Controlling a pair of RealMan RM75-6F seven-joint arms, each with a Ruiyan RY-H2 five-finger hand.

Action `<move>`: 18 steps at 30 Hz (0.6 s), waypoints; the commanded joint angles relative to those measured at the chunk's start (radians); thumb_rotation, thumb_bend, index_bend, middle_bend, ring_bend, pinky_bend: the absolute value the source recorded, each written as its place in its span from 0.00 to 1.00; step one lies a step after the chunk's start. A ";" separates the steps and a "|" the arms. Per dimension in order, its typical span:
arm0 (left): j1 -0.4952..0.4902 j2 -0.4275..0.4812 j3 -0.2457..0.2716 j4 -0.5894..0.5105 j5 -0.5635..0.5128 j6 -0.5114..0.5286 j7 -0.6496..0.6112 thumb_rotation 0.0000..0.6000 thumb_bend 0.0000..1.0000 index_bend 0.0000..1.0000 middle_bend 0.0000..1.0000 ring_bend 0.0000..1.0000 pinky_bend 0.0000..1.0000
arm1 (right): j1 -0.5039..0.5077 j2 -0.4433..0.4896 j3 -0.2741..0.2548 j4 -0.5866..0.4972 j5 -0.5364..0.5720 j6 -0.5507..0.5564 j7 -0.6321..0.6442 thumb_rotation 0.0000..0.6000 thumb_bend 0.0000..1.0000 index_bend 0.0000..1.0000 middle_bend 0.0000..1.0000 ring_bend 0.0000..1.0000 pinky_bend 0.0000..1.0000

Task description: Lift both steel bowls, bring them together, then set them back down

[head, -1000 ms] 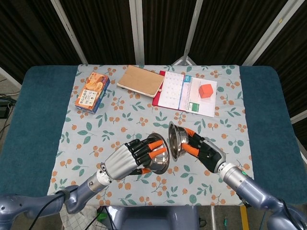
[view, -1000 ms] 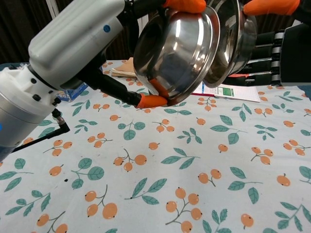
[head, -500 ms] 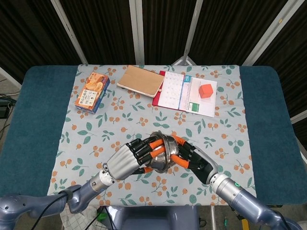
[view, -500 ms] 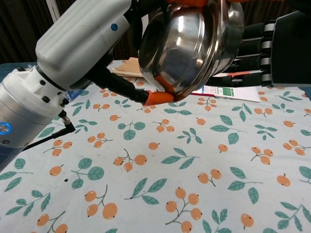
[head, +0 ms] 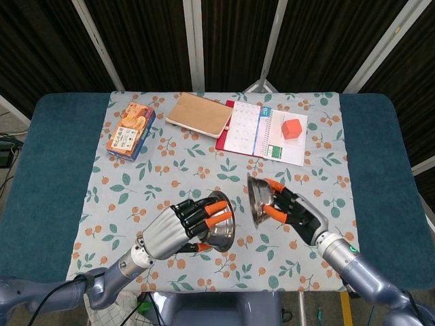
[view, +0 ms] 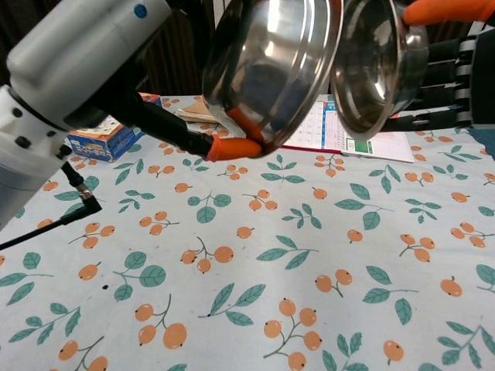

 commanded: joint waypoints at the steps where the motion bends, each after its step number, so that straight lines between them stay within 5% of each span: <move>1: 0.011 0.037 -0.007 -0.032 -0.019 -0.014 0.008 1.00 0.18 0.32 0.43 0.32 0.54 | -0.017 0.005 0.007 0.087 0.009 -0.030 0.020 1.00 0.48 0.96 0.92 0.78 0.79; 5: 0.021 0.068 -0.003 -0.034 -0.026 -0.024 0.015 1.00 0.19 0.32 0.43 0.32 0.54 | -0.031 -0.003 -0.001 0.191 -0.052 -0.041 -0.021 1.00 0.48 0.96 0.92 0.78 0.79; 9: 0.037 0.094 0.010 -0.014 -0.063 -0.062 0.017 1.00 0.19 0.32 0.43 0.32 0.54 | -0.038 -0.065 -0.066 0.294 -0.116 0.075 -0.206 1.00 0.48 0.95 0.92 0.78 0.79; 14: 0.052 0.125 0.028 -0.011 -0.146 -0.160 0.023 1.00 0.19 0.32 0.43 0.32 0.54 | -0.039 -0.198 -0.148 0.403 -0.188 0.329 -0.570 1.00 0.48 0.95 0.92 0.78 0.79; 18: 0.059 0.155 0.032 -0.034 -0.243 -0.270 0.046 1.00 0.19 0.32 0.43 0.32 0.54 | -0.064 -0.391 -0.216 0.521 -0.264 0.599 -0.936 1.00 0.48 0.95 0.92 0.78 0.79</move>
